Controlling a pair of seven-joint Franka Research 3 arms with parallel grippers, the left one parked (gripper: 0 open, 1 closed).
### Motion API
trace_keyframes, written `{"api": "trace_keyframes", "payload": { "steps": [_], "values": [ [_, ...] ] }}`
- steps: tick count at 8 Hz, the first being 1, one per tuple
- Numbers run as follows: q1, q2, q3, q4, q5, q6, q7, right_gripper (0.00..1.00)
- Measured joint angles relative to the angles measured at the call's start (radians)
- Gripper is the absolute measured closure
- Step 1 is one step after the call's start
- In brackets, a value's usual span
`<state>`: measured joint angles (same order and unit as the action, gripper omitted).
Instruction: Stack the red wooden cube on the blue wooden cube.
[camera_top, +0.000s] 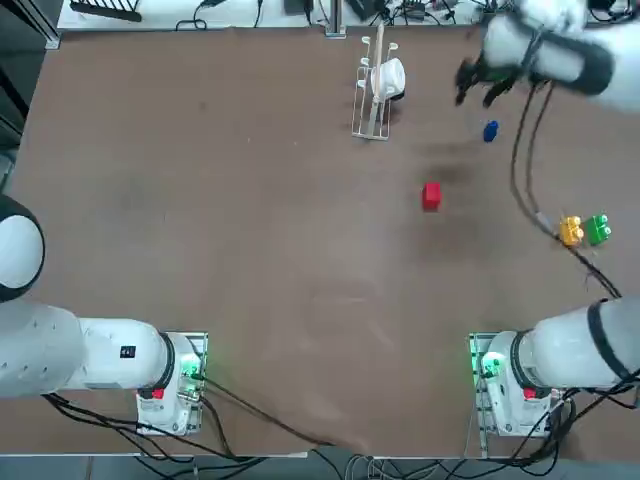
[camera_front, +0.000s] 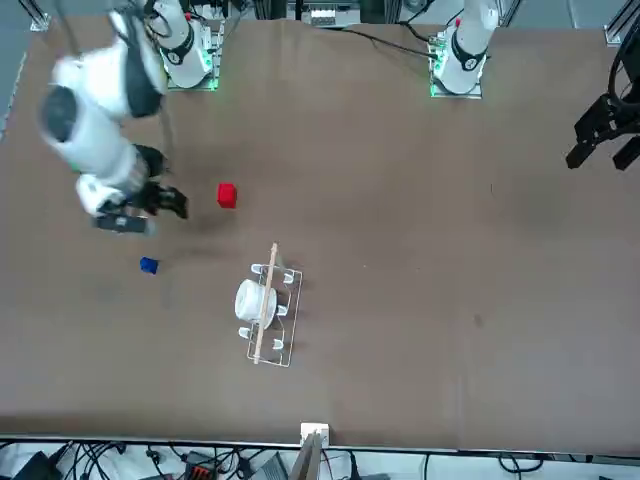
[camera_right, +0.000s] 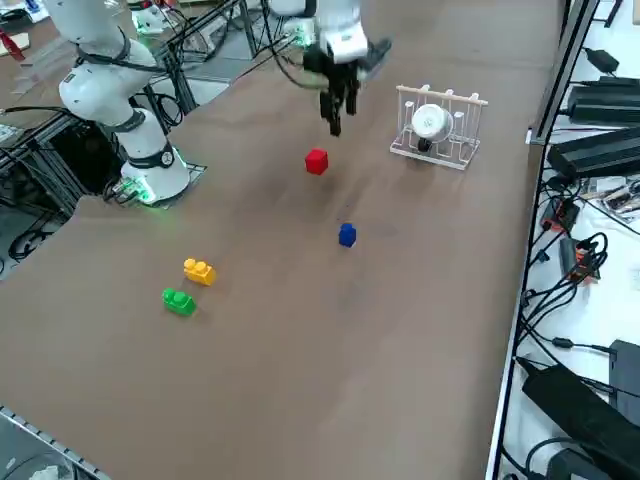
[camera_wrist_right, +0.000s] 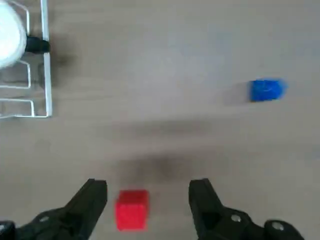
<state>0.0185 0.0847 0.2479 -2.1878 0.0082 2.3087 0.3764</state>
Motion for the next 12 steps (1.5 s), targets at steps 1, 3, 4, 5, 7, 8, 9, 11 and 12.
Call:
{"api": "trace_keyframes", "payload": {
  "steps": [1, 3, 4, 5, 7, 8, 9, 11, 12],
  "values": [
    [0.012, 0.002, 0.053, -0.139, 0.0, 0.18, 0.084, 0.0],
    [0.027, 0.004, 0.116, -0.304, 0.0, 0.352, 0.157, 0.0],
    [0.027, 0.004, 0.119, -0.333, 0.0, 0.369, 0.158, 0.0],
    [0.026, 0.004, 0.118, -0.354, 0.0, 0.386, 0.158, 0.0],
    [0.026, 0.01, 0.117, -0.387, 0.0, 0.415, 0.158, 0.0],
    [0.026, 0.018, 0.117, -0.393, 0.0, 0.425, 0.158, 0.0],
    [0.026, 0.029, 0.117, -0.393, 0.0, 0.438, 0.158, 0.0],
    [0.026, 0.062, 0.117, -0.393, 0.0, 0.485, 0.158, 0.0],
    [0.026, 0.081, 0.117, -0.393, 0.0, 0.507, 0.158, 0.0]
  ]
}}
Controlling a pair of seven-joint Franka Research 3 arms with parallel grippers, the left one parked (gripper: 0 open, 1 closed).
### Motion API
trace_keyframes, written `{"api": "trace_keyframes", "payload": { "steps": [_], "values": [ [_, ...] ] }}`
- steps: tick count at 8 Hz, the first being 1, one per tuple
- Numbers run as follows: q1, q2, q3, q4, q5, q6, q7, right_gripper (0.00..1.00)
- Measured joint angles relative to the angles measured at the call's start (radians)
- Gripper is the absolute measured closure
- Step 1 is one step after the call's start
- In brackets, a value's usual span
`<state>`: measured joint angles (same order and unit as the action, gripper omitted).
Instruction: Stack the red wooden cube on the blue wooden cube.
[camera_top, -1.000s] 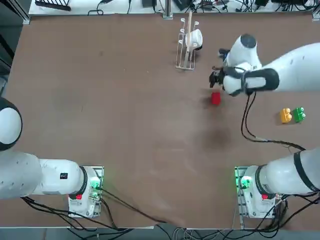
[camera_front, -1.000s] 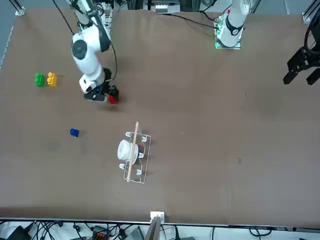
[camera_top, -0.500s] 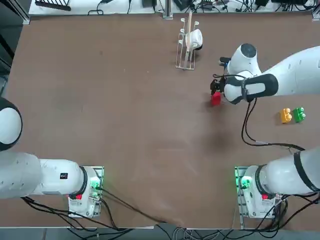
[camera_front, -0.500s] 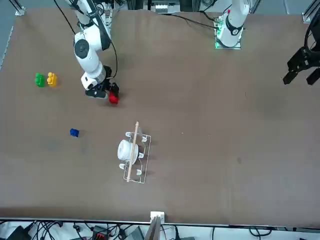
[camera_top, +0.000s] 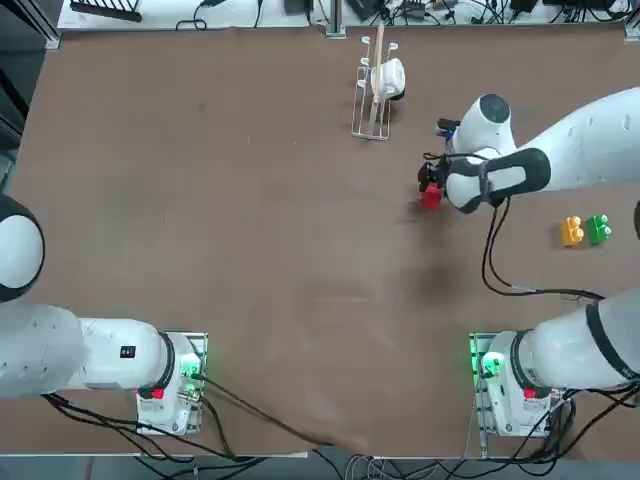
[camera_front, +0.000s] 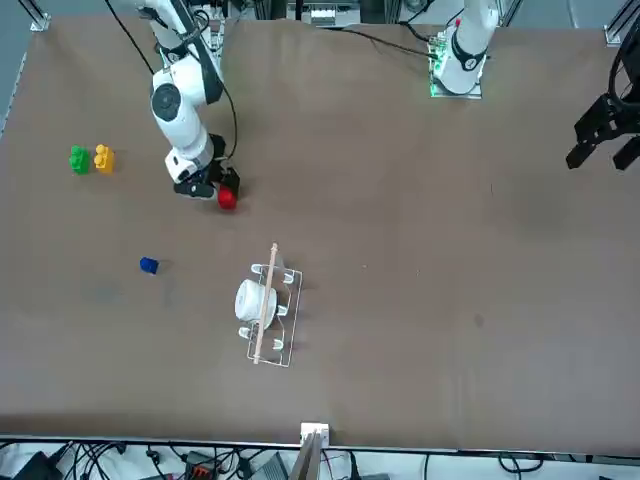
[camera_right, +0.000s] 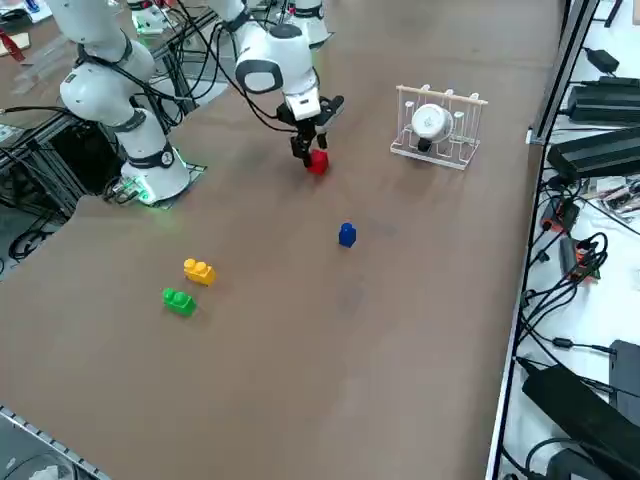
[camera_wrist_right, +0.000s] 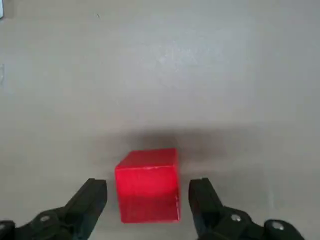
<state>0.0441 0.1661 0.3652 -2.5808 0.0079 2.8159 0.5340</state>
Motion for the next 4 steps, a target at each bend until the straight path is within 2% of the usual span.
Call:
{"api": "trace_keyframes", "payload": {
  "steps": [2, 4],
  "values": [
    [0.0, 0.024, 0.0, 0.0, 0.0, 0.015, 0.0, 0.0],
    [0.0, 0.029, 0.0, 0.0, 0.0, 0.015, -0.001, 0.11]
  ]
}}
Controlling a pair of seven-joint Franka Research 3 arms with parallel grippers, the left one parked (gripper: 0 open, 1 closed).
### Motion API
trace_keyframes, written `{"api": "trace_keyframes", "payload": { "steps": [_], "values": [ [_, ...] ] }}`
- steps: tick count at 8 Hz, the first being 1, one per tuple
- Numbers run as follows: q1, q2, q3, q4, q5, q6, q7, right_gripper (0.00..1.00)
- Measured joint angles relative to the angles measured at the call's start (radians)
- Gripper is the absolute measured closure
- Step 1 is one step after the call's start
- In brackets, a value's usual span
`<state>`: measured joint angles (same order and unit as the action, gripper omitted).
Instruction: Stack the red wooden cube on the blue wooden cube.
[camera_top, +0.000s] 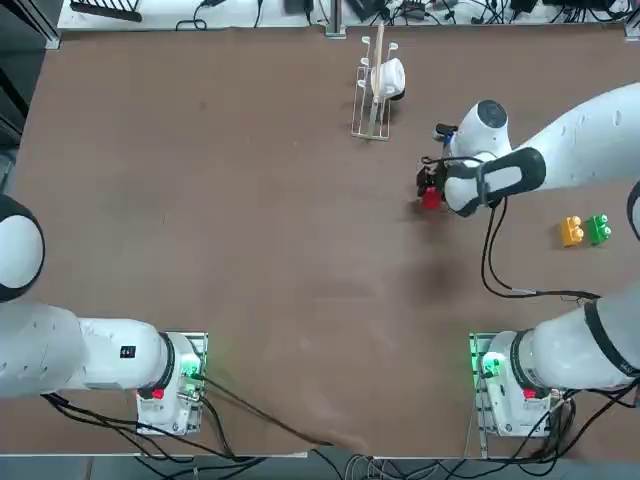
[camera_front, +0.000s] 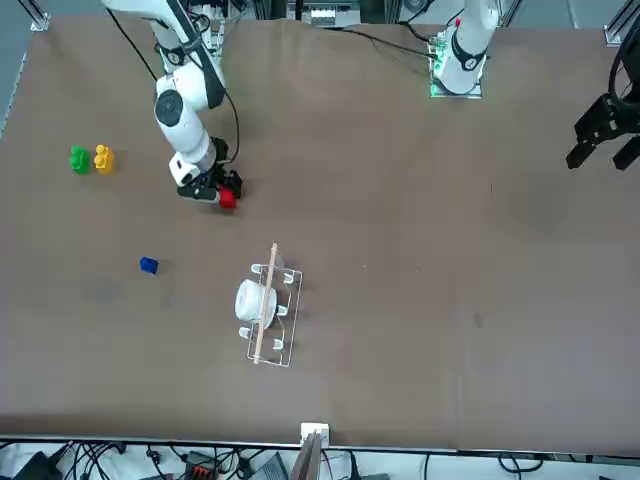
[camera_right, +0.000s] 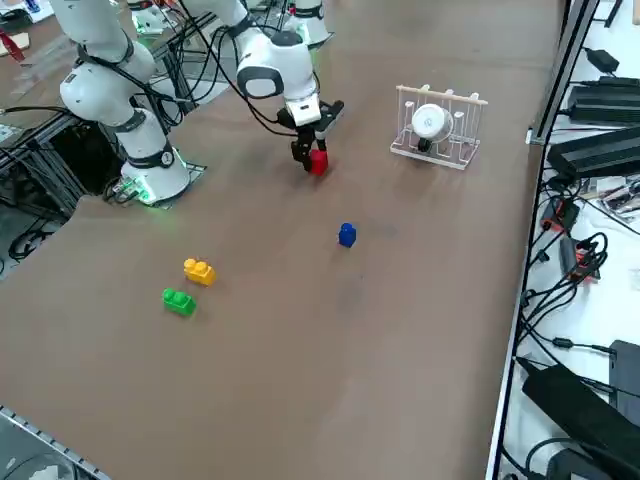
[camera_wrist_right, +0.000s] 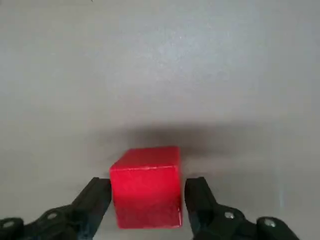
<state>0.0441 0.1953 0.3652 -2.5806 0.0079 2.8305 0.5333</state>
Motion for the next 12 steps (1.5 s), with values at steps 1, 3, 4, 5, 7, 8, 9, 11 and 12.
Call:
{"api": "trace_keyframes", "payload": {
  "steps": [1, 3, 4, 5, 7, 8, 9, 11, 12],
  "values": [
    [0.0, 0.002, 0.0, 0.0, 0.0, -0.003, -0.001, 0.14],
    [0.0, -0.003, 0.0, 0.002, 0.0, -0.019, -0.002, 0.29],
    [0.0, -0.004, 0.0, 0.006, -0.002, -0.019, -0.008, 0.29],
    [-0.001, -0.005, -0.002, 0.027, -0.005, -0.035, -0.026, 0.29],
    [-0.008, -0.019, -0.047, 0.156, -0.006, -0.188, -0.131, 0.29],
    [-0.016, -0.029, -0.097, 0.243, -0.007, -0.279, -0.222, 0.29],
    [-0.026, -0.035, -0.156, 0.325, -0.007, -0.353, -0.33, 0.29],
    [-0.055, -0.027, -0.262, 0.45, -0.008, -0.432, -0.545, 0.29],
    [-0.068, -0.013, -0.299, 0.495, -0.008, -0.447, -0.631, 0.29]
  ]
}}
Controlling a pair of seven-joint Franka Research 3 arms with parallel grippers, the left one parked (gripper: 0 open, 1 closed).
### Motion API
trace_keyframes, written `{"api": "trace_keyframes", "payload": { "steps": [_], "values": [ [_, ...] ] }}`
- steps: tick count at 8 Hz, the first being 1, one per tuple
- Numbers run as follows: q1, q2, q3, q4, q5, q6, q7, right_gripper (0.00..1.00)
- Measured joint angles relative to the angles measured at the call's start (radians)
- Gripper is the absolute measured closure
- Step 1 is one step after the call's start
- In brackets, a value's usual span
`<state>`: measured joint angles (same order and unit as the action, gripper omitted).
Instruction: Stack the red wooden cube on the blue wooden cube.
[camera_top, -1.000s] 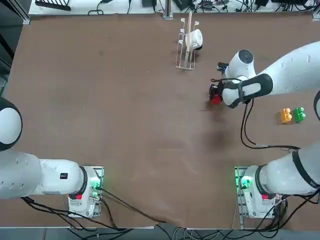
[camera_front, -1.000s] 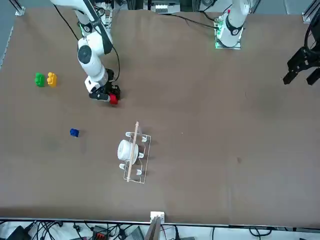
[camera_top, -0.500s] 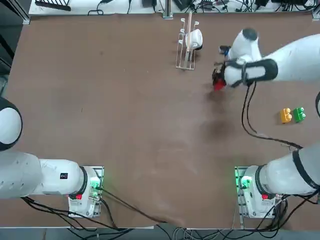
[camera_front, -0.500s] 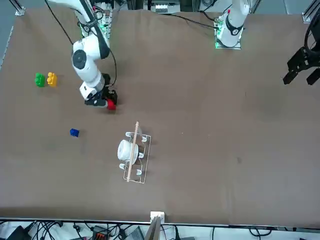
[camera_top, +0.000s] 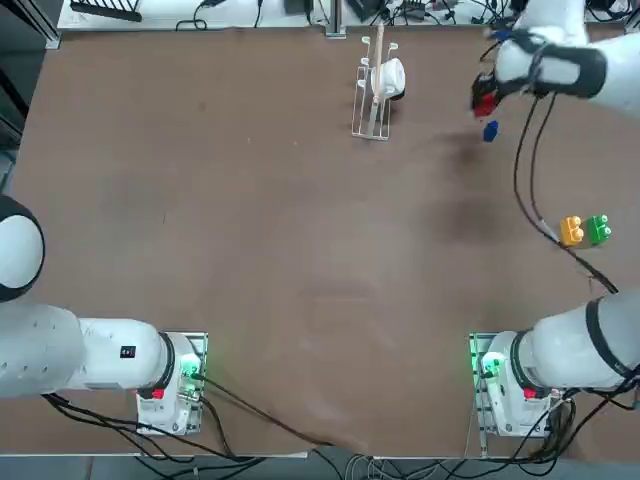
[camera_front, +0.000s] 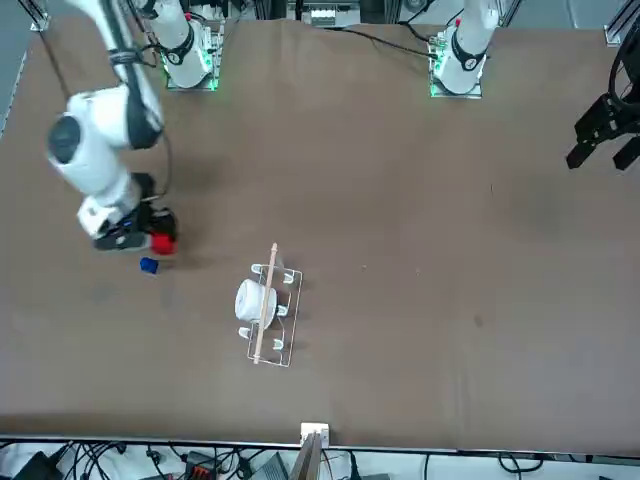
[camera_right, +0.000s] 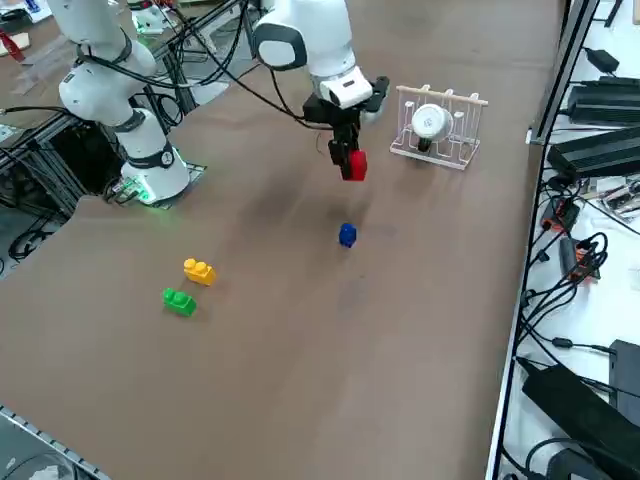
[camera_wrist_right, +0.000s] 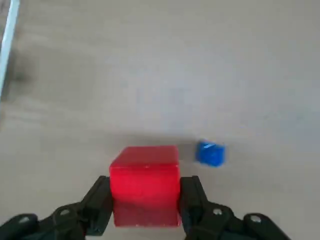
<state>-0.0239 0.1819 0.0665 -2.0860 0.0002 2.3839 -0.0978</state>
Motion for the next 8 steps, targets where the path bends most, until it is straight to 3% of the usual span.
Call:
{"api": "trace_keyframes", "payload": {
  "steps": [2, 8],
  "values": [
    [-0.034, 0.052, -0.028, 0.063, 0.0, -0.011, -0.09, 0.29],
    [-0.054, 0.178, -0.028, 0.113, 0.002, -0.014, -0.102, 0.29]
  ]
}}
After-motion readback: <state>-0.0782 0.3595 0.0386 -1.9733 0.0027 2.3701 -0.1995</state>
